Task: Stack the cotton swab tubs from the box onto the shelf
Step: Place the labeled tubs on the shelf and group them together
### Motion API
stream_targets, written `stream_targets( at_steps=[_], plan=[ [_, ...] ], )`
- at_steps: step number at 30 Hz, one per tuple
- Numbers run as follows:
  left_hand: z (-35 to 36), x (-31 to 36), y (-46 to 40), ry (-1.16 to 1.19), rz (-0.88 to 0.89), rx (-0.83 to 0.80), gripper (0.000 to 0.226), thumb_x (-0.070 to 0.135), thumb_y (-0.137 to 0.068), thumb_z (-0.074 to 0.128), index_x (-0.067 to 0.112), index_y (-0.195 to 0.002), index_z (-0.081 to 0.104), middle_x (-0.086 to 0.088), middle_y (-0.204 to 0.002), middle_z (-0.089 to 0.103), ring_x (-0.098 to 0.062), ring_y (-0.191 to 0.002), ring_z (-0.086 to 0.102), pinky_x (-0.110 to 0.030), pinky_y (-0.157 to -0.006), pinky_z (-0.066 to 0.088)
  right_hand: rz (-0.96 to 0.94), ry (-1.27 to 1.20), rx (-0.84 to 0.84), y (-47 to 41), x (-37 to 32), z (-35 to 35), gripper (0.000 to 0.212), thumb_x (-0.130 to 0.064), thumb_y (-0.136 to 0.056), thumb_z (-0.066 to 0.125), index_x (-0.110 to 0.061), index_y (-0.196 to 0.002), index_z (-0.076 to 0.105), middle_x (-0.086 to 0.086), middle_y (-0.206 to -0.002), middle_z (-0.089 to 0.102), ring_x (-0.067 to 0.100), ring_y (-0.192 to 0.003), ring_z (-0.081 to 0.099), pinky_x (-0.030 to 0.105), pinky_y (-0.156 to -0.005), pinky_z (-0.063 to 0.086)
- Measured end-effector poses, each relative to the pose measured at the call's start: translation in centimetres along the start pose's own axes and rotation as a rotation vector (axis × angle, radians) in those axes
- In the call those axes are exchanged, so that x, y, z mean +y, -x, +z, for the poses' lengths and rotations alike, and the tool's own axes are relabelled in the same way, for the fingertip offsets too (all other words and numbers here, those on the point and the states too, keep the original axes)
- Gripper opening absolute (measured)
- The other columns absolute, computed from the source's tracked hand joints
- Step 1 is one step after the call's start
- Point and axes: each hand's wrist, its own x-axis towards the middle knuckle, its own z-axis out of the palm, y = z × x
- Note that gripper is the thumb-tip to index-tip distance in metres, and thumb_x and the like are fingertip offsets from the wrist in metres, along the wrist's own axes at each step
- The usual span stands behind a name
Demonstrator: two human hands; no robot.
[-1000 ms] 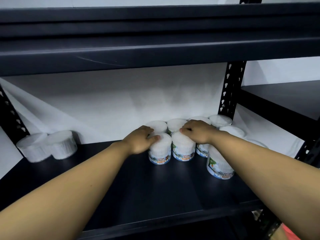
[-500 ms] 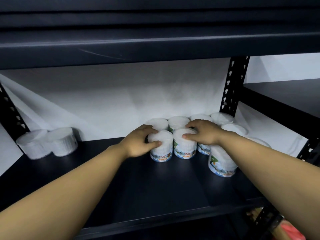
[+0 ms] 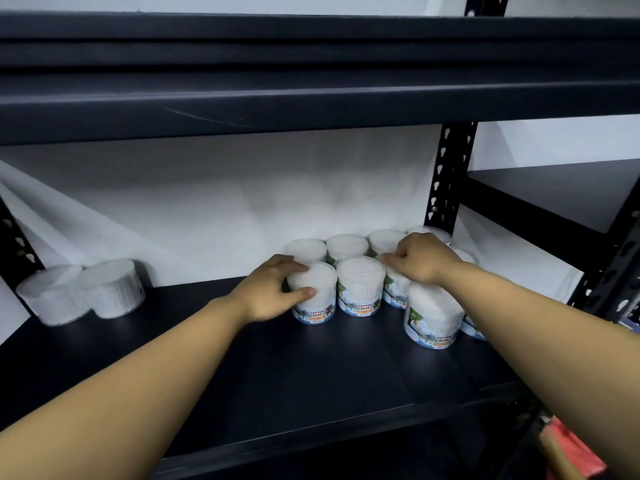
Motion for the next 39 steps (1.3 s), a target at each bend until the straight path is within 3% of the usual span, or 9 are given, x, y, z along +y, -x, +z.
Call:
stream_targets(
  at_steps=[5,9,12,15,20,27,32,36,39],
  plan=[
    [0.4,-0.2,-0.2,0.031,0.003,0.012,0.061,0.06,-0.085,0.067,0.033,-0.137,0.056,0.008,-0.144,0.047,-0.01,-0.133,0.046,-0.023,-0.111,0.032,0.003,-0.035,0.028,0.4,0.6,0.8,0.055,-0.05,-0.094,0.054,-0.009,-0.058,0.057,0.004,-0.061,0.057,0.02,-0.07,0.057,0.032,-0.058,0.039],
    [0.4,-0.2,-0.4,0.049,-0.01,0.01,0.059,0.06,-0.083,0.07,0.036,-0.135,0.057,0.009,-0.145,0.045,-0.01,-0.133,0.045,-0.022,-0.111,0.032,0.003,-0.037,0.039,0.6,0.9,1.0,0.045,-0.047,-0.092,0.055,-0.011,-0.068,0.067,0.005,-0.074,0.066,0.024,-0.08,0.061,0.037,-0.073,0.052],
    [0.4,-0.3,-0.4,0.065,-0.017,0.016,0.057,0.06,-0.082,0.072,0.038,-0.132,0.058,0.009,-0.145,0.044,-0.01,-0.134,0.045,-0.024,-0.113,0.033,0.021,-0.048,0.022,0.3,0.7,0.9,0.042,-0.051,-0.095,0.052,-0.017,-0.11,0.073,0.004,-0.12,0.067,0.027,-0.116,0.057,0.036,-0.096,0.047],
    [0.5,-0.4,-0.5,0.077,-0.015,0.019,0.057,0.06,-0.081,0.072,0.039,-0.132,0.058,0.01,-0.145,0.045,-0.009,-0.133,0.045,-0.025,-0.113,0.033,0.051,0.05,-0.016,-0.1,0.3,0.9,0.06,-0.06,-0.098,0.04,-0.024,-0.145,0.05,-0.002,-0.154,0.046,0.025,-0.141,0.035,0.043,-0.111,0.031],
    [0.4,-0.3,-0.5,0.087,-0.003,0.02,0.057,0.062,-0.08,0.071,0.04,-0.13,0.057,0.012,-0.142,0.046,-0.008,-0.131,0.046,-0.02,-0.109,0.032,0.104,0.078,-0.146,-1.1,0.1,1.4,0.06,-0.066,-0.098,0.019,-0.031,-0.122,0.061,-0.003,-0.141,0.054,0.025,-0.138,0.03,0.051,-0.1,0.021],
    [0.6,-0.5,-0.5,0.11,-0.006,0.025,0.056,0.061,-0.081,0.071,0.04,-0.131,0.057,0.013,-0.145,0.045,-0.005,-0.135,0.042,-0.017,-0.108,0.028,0.051,-0.004,-0.138,-1.0,0.7,2.0,0.048,-0.064,-0.099,0.019,-0.036,-0.098,0.057,-0.011,-0.126,0.06,0.022,-0.129,0.043,0.049,-0.099,0.025],
    [0.7,-0.6,-0.3,0.113,-0.004,0.027,0.055,0.06,-0.082,0.071,0.041,-0.132,0.056,0.013,-0.146,0.045,-0.005,-0.137,0.041,-0.017,-0.108,0.026,0.135,0.008,-0.071,-0.8,1.8,1.4,0.07,-0.07,-0.097,0.021,-0.03,-0.149,0.044,-0.004,-0.163,0.033,0.024,-0.15,0.027,0.051,-0.116,0.016],
    [0.7,-0.6,-0.4,0.115,-0.005,0.031,0.055,0.06,-0.082,0.071,0.041,-0.131,0.056,0.012,-0.147,0.044,-0.004,-0.138,0.039,-0.017,-0.109,0.025,0.196,0.003,-0.082,-0.8,2.9,0.6,0.07,-0.065,-0.099,0.017,-0.019,-0.136,0.055,0.006,-0.146,0.054,0.029,-0.133,0.047,0.045,-0.099,0.027],
    [0.7,-0.6,-0.4,0.107,-0.003,0.034,0.056,0.062,-0.081,0.071,0.042,-0.131,0.056,0.012,-0.147,0.044,-0.004,-0.139,0.039,-0.017,-0.11,0.024,0.184,-0.013,-0.09,-0.9,3.0,0.3,0.065,-0.06,-0.102,0.018,-0.017,-0.133,0.055,0.007,-0.144,0.055,0.028,-0.129,0.05,0.037,-0.087,0.025]
  ],
)
